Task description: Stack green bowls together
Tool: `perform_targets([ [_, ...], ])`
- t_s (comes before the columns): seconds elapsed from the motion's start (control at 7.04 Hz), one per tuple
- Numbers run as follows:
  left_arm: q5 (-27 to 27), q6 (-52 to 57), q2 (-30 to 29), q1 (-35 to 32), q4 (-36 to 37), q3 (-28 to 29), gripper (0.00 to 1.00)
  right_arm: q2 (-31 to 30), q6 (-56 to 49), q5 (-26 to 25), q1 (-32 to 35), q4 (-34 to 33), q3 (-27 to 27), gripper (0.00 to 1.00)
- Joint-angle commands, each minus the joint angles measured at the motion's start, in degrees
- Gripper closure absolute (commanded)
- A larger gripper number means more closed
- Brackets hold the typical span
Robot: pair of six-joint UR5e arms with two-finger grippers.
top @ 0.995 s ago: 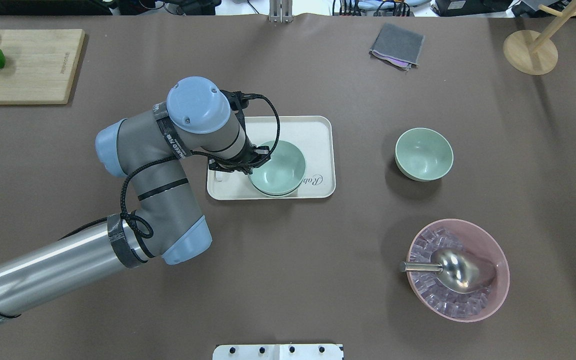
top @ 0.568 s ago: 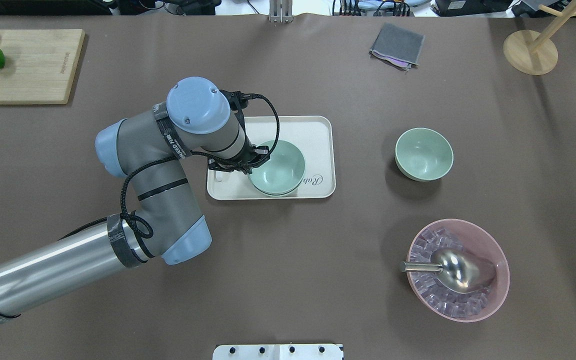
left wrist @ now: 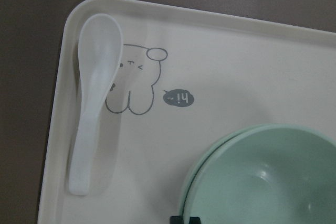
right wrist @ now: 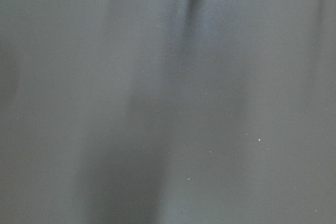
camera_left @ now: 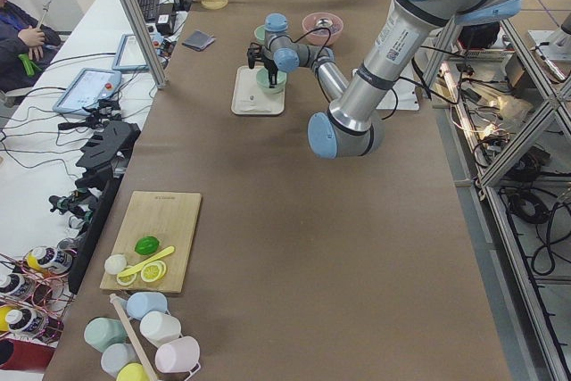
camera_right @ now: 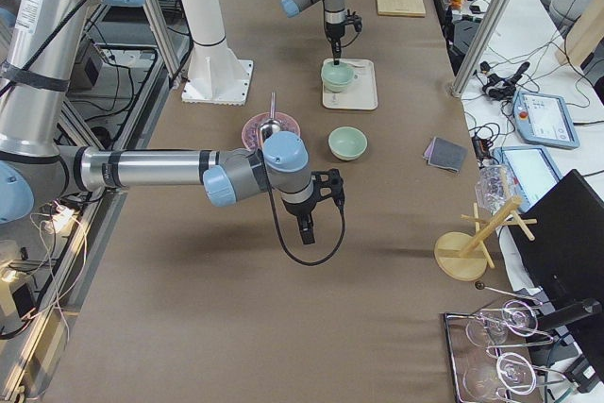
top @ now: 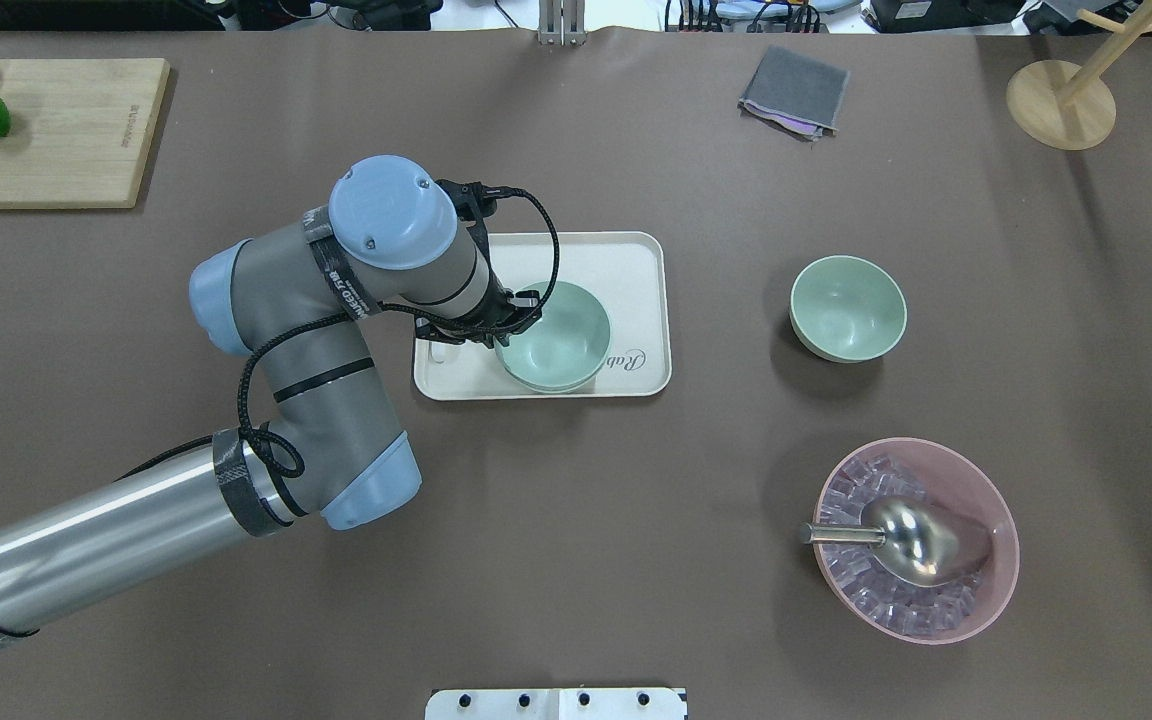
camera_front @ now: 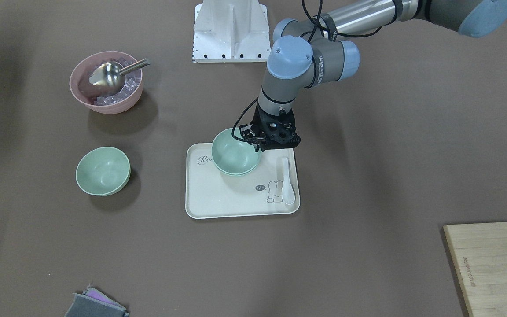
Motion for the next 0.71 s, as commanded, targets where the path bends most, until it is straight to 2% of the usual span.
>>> perform_targets([
  [0.0,-0.42,0.09,0.05,-0.52,0.58,-3.58,0.02,0.00,-0.26,0.00,0.00,0.17,0.00,0.00],
  [0.14,-2.08,0.18,1.61,-2.44,3.11,-7.52,0.02,0.18,-0.18,0.00,-0.09,0.18,-0.09,0.00],
  [0.28,-6.09,2.35,4.59,-6.20,8.70,-12.87,0.02,0.27,-0.01,0.00,-0.26,0.26,-0.09,0.00],
  [0.43,-6.05,11.60,10.19,-9.89,16.41,-21.54,0.02,0.62,0.61,0.00,-0.87,-0.17,-0.18,0.00],
  [0.57,-6.39,24.74,17.99,-13.50,19.89,-28.93,0.02,1.92,6.44,0.00,-2.97,0.00,-0.18,0.00],
])
